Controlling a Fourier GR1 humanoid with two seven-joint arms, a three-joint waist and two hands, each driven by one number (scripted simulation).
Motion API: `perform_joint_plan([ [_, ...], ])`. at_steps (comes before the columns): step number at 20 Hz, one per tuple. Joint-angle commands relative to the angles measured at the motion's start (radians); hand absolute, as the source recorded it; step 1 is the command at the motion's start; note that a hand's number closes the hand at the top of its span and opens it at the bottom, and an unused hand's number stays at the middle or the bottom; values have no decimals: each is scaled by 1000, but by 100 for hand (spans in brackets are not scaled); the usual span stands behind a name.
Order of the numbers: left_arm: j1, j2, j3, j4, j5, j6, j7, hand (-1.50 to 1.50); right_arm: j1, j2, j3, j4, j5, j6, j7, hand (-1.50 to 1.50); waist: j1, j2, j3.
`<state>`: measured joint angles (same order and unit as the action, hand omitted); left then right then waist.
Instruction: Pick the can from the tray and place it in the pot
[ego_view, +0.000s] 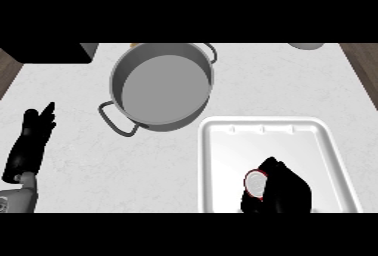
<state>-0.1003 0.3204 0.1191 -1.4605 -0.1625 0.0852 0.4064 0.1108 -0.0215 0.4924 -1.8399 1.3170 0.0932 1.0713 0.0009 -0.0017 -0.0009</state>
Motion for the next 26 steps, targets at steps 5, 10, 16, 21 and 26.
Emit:
perform_joint_plan([
  [5,-4,0,17,47,1,-5,-42,0,-112,21,186,-204,293,86,242,150,-5,-3,-1],
  [10,-15,-4,9,12,0,-10,0,0,-317,21,240,-256,399,51,187,150,8,-3,0],
  [16,11,-6,11,32,-12,-11,-63,0,-671,21,254,-245,392,204,253,150,21,-1,-2],
  [21,-39,-19,-3,47,-14,-16,-19,0,-873,21,132,-123,187,250,268,150,28,3,-2],
  [26,-73,-4,11,53,8,-41,-6,0,-1030,21,24,41,26,208,284,150,44,5,-3],
])
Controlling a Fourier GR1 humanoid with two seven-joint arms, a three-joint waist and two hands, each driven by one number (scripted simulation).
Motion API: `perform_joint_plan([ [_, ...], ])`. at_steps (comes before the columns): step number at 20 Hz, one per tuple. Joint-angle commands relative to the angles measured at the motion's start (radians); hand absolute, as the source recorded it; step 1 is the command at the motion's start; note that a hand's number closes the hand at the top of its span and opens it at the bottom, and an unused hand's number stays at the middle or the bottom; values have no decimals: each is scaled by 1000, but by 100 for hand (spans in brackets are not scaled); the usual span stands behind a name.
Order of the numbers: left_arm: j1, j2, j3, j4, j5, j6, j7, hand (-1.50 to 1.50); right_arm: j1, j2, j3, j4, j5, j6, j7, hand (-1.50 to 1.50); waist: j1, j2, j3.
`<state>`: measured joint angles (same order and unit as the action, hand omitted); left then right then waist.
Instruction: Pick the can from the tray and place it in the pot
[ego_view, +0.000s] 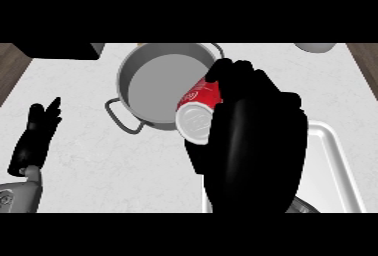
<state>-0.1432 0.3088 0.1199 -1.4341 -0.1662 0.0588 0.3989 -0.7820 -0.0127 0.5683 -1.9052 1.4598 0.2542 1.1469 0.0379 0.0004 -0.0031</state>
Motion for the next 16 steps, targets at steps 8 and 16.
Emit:
perform_joint_plan([
  [8,7,-11,-19,41,-22,-3,-45,0,-338,12,-227,434,-283,-74,196,150,29,11,-1],
  [16,-18,-15,-27,16,-30,1,-32,0,-416,12,-264,798,-466,-280,112,150,55,19,0],
])
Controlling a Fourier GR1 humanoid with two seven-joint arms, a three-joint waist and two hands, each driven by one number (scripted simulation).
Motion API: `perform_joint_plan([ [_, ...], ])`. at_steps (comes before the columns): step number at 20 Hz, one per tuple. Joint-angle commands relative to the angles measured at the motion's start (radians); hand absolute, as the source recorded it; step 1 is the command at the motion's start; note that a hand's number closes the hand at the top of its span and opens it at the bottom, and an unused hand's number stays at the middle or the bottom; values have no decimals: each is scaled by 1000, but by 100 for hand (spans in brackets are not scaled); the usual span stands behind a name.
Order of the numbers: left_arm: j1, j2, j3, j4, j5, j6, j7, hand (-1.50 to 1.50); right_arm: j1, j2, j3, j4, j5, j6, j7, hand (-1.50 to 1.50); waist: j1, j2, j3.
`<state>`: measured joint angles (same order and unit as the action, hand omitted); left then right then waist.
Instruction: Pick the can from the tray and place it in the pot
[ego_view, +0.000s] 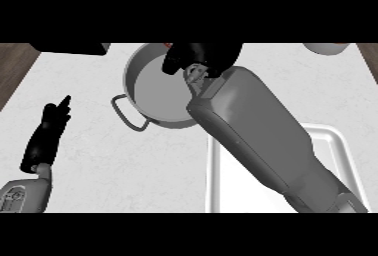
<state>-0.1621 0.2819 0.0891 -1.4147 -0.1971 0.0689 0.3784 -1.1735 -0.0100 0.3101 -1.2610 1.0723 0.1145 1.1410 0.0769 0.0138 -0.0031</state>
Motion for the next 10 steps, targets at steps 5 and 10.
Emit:
perform_joint_plan([
  [5,-39,22,19,2,10,-16,20,0,-5,10,-47,261,-184,-277,104,-150,17,7,1],
  [10,-40,-27,-27,5,-23,12,21,0,-18,10,-35,375,-266,-469,0,-150,21,9,2],
])
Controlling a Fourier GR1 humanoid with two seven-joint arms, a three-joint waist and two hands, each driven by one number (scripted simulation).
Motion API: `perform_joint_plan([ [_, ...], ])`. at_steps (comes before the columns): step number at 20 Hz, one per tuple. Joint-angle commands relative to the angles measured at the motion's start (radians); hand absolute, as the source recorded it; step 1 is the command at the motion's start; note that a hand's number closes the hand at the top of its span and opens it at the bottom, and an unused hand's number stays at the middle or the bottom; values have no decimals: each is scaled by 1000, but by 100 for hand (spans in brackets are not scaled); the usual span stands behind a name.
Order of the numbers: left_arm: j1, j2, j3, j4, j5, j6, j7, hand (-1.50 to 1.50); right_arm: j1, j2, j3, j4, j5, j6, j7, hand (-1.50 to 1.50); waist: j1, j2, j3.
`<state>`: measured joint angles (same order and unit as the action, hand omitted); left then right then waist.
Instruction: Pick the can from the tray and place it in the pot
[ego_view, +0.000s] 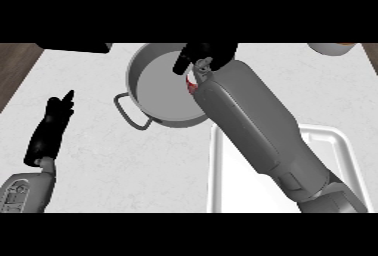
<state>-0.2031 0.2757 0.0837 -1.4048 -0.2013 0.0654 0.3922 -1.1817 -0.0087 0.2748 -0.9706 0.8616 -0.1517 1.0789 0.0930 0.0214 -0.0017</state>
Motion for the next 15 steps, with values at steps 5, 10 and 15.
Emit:
perform_joint_plan([
  [5,-4,7,3,20,6,-19,-15,0,-13,8,-29,59,-66,-478,1,-150,8,1,1],
  [10,17,16,28,17,15,-13,9,0,23,8,-41,46,-15,-708,-18,-150,-40,-16,1],
  [15,32,37,56,2,18,-9,4,0,67,8,-15,36,75,-853,36,-150,-70,-23,1],
])
